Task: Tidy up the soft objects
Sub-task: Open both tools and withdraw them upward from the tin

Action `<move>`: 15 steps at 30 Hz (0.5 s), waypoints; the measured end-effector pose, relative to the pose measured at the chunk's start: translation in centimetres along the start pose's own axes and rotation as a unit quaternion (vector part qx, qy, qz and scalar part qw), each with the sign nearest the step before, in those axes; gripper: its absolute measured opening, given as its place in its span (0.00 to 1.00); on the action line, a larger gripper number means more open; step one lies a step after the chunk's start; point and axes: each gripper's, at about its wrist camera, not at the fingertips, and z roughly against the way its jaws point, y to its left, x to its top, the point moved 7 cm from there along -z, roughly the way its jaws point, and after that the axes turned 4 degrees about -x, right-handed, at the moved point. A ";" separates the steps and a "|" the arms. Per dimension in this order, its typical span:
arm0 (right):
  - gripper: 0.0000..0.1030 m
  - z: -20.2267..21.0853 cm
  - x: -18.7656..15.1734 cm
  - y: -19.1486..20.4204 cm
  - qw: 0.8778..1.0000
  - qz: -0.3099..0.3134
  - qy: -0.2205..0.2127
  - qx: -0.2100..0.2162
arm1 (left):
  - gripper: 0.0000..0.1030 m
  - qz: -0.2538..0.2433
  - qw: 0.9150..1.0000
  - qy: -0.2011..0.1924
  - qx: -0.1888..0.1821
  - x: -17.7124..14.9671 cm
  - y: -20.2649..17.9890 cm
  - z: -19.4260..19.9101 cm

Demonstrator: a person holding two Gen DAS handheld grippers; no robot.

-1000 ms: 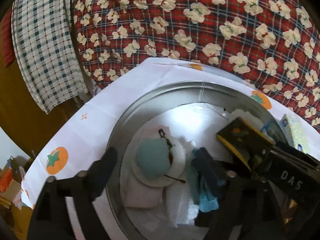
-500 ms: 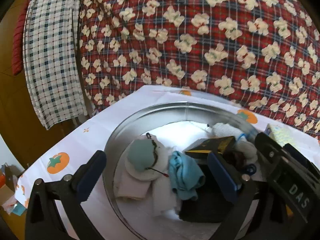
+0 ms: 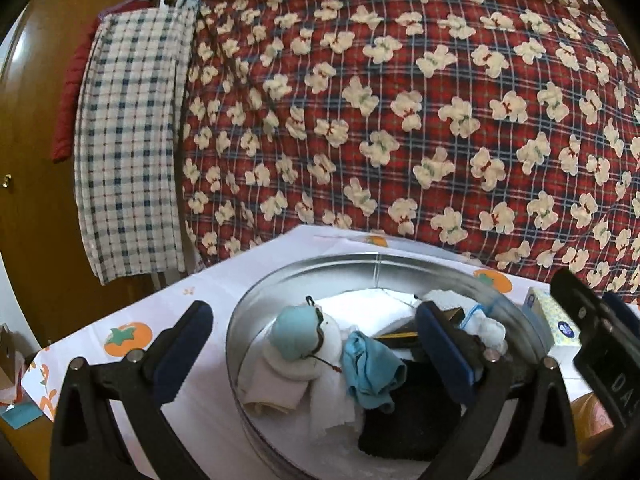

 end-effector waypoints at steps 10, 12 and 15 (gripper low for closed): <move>0.84 0.8 0.2 0.0 0.999 0.018 -0.031 -0.013 | 0.99 -0.011 1.000 -0.019 -0.007 0.2 -0.6 1.2; 0.84 1.0 0.2 0.0 0.999 0.021 -0.035 -0.015 | 0.99 -0.013 1.000 -0.022 -0.011 0.2 -0.7 1.3; 0.84 1.3 0.3 -0.1 0.999 0.018 -0.042 -0.010 | 0.99 -0.022 1.000 -0.021 -0.007 -0.1 -1.0 1.5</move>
